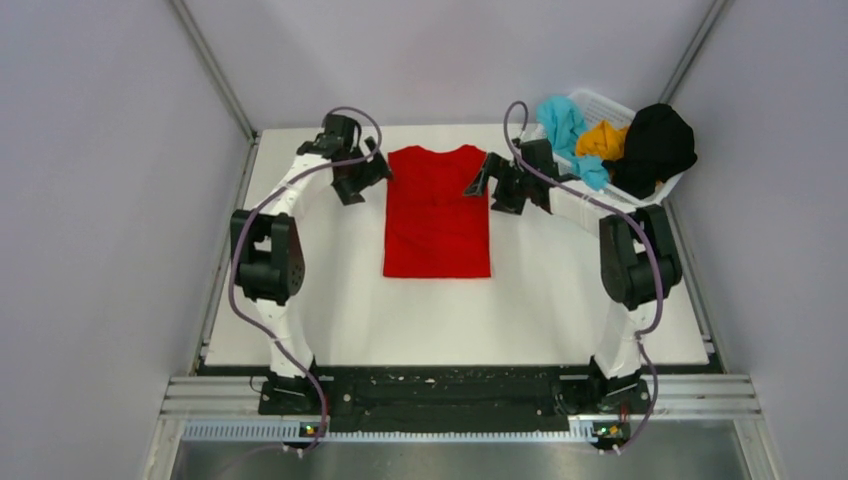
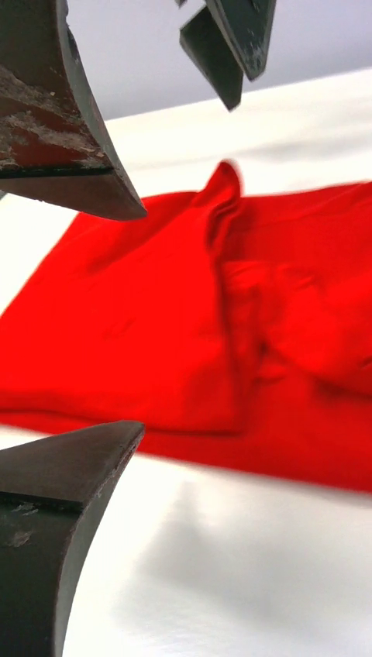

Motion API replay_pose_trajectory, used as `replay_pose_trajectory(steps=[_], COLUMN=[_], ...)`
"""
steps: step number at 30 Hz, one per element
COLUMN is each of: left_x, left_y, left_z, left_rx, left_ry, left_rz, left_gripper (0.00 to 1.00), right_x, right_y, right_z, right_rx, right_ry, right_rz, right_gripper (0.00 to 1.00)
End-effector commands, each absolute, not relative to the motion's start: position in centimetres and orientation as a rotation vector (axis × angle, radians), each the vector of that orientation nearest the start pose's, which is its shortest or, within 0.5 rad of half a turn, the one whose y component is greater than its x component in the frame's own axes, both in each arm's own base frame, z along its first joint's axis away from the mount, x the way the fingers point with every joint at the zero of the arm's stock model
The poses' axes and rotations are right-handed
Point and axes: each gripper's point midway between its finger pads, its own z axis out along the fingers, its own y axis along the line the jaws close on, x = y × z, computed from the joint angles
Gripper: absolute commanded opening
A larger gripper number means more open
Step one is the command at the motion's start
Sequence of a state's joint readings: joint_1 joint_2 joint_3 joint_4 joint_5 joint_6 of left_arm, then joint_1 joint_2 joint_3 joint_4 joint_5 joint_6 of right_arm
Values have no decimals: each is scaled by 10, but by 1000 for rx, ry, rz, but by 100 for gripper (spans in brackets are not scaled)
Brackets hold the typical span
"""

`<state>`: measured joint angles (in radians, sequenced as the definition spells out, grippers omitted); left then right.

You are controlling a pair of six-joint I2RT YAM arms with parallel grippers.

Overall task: Fold and stack the t-shirts
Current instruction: Fold the folded rectangular tshirt in 1/3 of the way, then grab one side of the 2/3 rectangular tshirt with both arms

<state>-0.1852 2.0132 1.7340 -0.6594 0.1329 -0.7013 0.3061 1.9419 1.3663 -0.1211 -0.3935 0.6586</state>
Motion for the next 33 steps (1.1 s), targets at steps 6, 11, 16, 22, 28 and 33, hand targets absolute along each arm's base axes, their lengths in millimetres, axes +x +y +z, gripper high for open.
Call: replay_pose_trajectory(steps=[6, 11, 16, 22, 28, 33], left_x=[351, 303, 294, 292, 289, 300], left_y=[-150, -149, -156, -165, -162, -168], left_z=[101, 68, 50, 27, 16, 12], left_rx=[-568, -633, -653, -682, -701, -692], left_ry=[2618, 2663, 2677, 2740, 2772, 2786], left_rz=[-566, -613, -660, -682, -648, -661], left_gripper=[99, 96, 81, 56, 42, 26], right_x=[336, 299, 292, 286, 278, 273], right_y=[207, 225, 218, 220, 220, 219], right_z=[69, 51, 34, 27, 21, 14], right_rx=[132, 116, 185, 202, 239, 236], right_ry=[2555, 2616, 2624, 2641, 2648, 2673], right_rz=[870, 886, 837, 866, 893, 892], right_gripper=[99, 97, 92, 82, 69, 60])
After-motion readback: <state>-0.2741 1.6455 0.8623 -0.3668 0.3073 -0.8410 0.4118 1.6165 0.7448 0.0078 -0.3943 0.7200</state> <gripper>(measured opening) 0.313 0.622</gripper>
